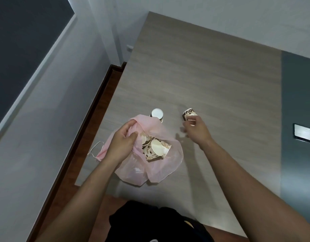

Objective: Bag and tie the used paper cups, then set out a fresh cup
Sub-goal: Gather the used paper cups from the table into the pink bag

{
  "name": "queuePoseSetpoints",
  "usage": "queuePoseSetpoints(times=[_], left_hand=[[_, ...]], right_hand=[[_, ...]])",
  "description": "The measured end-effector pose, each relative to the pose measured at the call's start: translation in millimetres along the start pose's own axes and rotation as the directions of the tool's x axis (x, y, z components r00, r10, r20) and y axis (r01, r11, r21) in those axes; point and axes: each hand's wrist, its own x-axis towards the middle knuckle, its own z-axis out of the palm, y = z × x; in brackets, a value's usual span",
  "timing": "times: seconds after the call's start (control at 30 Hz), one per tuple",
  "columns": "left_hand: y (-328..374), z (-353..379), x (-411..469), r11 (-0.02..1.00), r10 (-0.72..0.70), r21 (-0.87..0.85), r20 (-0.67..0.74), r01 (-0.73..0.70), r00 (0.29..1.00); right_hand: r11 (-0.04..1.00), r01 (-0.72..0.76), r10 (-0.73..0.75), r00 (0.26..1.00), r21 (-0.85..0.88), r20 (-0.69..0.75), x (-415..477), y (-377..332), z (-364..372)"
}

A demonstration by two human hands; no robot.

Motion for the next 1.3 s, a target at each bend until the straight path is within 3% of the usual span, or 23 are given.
queuePoseSetpoints(times=[0.13,0.23,0.43,0.5,0.7,0.87,1.1,1.2,1.3], left_hand=[[-1.2,1.9,-2.9,1.0,-0.016,-0.015,-0.009,0.016,1.0],[-0.2,2.0,-5.4,1.0,-0.024,0.0,-0.028,0.024,0.999],[1.4,-9.2,-10.3,0.999,-0.005,0.038,0.027,0.004,1.0],[0.8,-14.8,-10.8,1.0,-0.016,0.023,0.096,0.014,0.995],[0.0,-22.7,-12.6,0.996,-0.082,-0.013,0.204,0.087,0.975],[0.0,-20.3,-14.9,0.99,-0.063,-0.109,0.206,0.087,0.976],[2.6,-28.9,-24.2,0.992,-0.027,-0.106,0.337,0.066,0.941],[3.8,-38.4,-27.5,0.992,-0.025,-0.11,0.356,0.069,0.934],[6.1,-45.1,-31.0,0.98,-0.023,-0.173,0.372,0.094,0.928]], right_hand=[[0.98,-0.185,0.191,0.979,0.071,-0.078,26.8,21.7,-15.0],[0.942,-0.286,0.28,0.958,0.175,0.061,26.5,23.5,-15.9],[0.858,-0.336,0.277,0.94,0.389,0.201,31.7,39.0,-11.8],[0.843,-0.326,0.273,0.944,0.427,0.182,30.8,44.5,-11.7],[0.908,-0.169,0.203,0.978,0.384,-0.049,12.4,56.0,-27.6],[0.883,-0.132,0.169,0.985,0.45,-0.043,-40.7,38.6,-31.2],[0.963,0.075,-0.136,0.965,0.258,0.226,-123.2,27.0,34.8],[0.972,0.235,-0.231,0.916,0.029,0.328,-144.4,19.5,70.0],[0.909,0.374,-0.278,0.872,-0.182,0.402,-157.1,13.7,92.0]])
